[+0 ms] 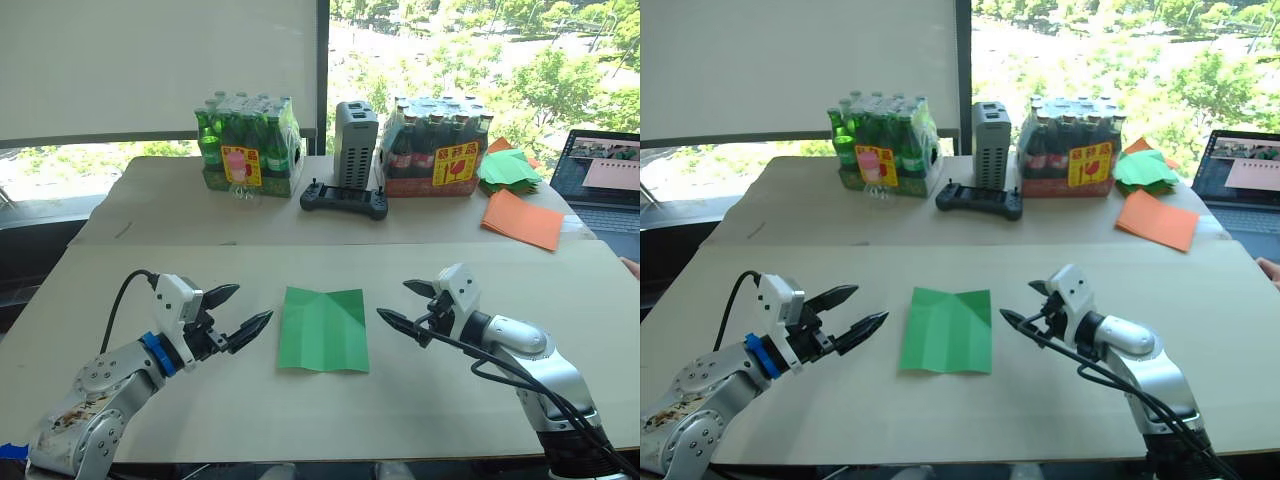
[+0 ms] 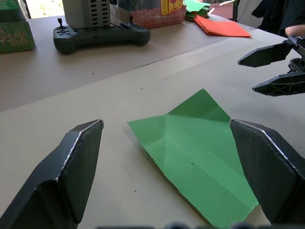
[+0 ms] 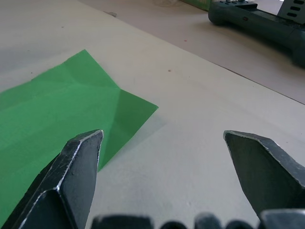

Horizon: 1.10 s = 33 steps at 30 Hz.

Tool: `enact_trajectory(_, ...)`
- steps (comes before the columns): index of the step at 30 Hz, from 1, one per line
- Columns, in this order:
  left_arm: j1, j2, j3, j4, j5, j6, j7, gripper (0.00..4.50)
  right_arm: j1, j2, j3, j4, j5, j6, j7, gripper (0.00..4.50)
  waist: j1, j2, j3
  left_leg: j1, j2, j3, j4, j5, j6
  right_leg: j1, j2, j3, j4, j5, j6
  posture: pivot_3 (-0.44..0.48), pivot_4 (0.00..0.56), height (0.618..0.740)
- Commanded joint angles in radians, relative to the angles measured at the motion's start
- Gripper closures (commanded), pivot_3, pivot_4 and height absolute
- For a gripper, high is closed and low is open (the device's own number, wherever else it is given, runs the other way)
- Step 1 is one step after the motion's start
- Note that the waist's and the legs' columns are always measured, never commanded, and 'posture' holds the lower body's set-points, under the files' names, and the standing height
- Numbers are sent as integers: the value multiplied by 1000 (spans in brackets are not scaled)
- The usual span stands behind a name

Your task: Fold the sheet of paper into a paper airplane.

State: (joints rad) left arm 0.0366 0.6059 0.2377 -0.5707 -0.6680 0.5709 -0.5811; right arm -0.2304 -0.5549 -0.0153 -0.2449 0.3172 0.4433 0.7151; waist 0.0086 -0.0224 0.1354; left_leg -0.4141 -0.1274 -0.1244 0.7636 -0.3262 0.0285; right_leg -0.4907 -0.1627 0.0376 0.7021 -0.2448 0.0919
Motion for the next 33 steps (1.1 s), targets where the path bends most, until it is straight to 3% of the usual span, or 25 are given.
enact_trajectory(1,-16,5,5,-9,7,-20,-7,0,-10,0,-13,-31,5,-27,-2,25,0,0,0,0,0,0,0,0,0,0,0,0,0,0,0,0,150,675)
enact_trajectory(9,-45,11,-60,45,27,-36,-71,0,-8,7,-10,-41,3,-18,-16,25,0,0,0,0,0,0,0,0,0,0,0,0,0,0,0,0,150,675)
enact_trajectory(10,-57,9,-85,62,42,-53,-93,531,-7,7,-9,-44,3,-16,-18,0,0,0,0,0,0,0,0,0,0,0,0,0,0,0,0,0,150,675)
enact_trajectory(16,-203,0,-287,258,224,-174,-202,2434,5,11,3,-57,1,-10,-27,0,3,0,0,0,-1,0,1,0,0,1,0,0,0,0,0,0,150,675)
enact_trajectory(22,-326,-13,-422,441,374,-254,-265,4463,20,7,8,-89,0,5,-38,0,-3,0,0,0,0,0,1,0,0,0,0,0,0,1,0,0,150,675)
enact_trajectory(33,-383,47,-523,524,509,-240,-380,4463,34,-83,54,-166,13,115,17,0,-9,0,0,0,0,0,1,0,0,0,0,0,0,1,1,0,150,675)
